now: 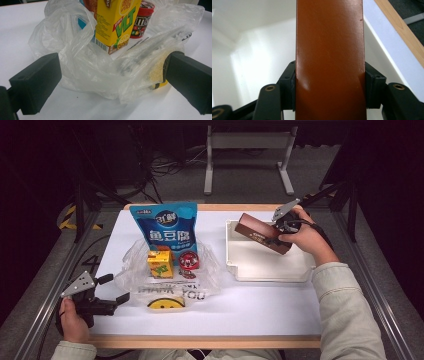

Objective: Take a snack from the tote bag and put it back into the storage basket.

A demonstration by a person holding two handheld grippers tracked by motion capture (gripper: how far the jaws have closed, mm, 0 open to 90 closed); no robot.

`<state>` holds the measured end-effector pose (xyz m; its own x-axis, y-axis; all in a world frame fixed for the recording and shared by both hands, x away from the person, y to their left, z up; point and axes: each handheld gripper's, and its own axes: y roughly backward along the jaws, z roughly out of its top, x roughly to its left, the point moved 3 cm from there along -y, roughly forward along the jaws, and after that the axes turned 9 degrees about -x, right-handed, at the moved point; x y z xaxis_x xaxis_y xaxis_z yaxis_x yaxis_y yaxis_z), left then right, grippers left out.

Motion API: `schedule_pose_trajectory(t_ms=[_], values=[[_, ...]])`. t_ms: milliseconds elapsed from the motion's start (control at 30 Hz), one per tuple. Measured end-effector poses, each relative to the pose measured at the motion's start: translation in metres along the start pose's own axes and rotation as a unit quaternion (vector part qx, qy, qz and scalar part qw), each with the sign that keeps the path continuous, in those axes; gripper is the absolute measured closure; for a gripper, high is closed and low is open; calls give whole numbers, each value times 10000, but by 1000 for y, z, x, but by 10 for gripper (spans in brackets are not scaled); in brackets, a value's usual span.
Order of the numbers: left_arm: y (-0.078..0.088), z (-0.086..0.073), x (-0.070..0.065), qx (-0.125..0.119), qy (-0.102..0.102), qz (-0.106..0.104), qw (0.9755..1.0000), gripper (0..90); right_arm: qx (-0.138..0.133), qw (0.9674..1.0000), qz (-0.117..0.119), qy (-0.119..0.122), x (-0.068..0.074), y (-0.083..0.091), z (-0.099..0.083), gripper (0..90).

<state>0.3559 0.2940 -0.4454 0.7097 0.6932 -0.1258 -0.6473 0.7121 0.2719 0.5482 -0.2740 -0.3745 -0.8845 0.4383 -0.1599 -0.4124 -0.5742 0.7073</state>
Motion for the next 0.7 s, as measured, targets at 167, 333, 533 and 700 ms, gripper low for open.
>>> schedule_pose_trajectory(t_ms=[167, 333, 533, 700], values=[[1, -1, 0, -5, -17, -17, 10000, 12, 83, 10000, 40, 0, 1, -4, -3, 422], [3, -2, -1, 8, -19, -8, 10000, 12, 168, 9998, 62, 14, 1, -8, -5, 422], [2, -2, 0, 8, -27, -9, 10000, 12, 290, 9995, 94, 62, 2, -14, -9, 421], [2, -2, 0, 16, -24, -18, 10000, 12, 372, 9992, 120, 69, 3, -20, -11, 420]])
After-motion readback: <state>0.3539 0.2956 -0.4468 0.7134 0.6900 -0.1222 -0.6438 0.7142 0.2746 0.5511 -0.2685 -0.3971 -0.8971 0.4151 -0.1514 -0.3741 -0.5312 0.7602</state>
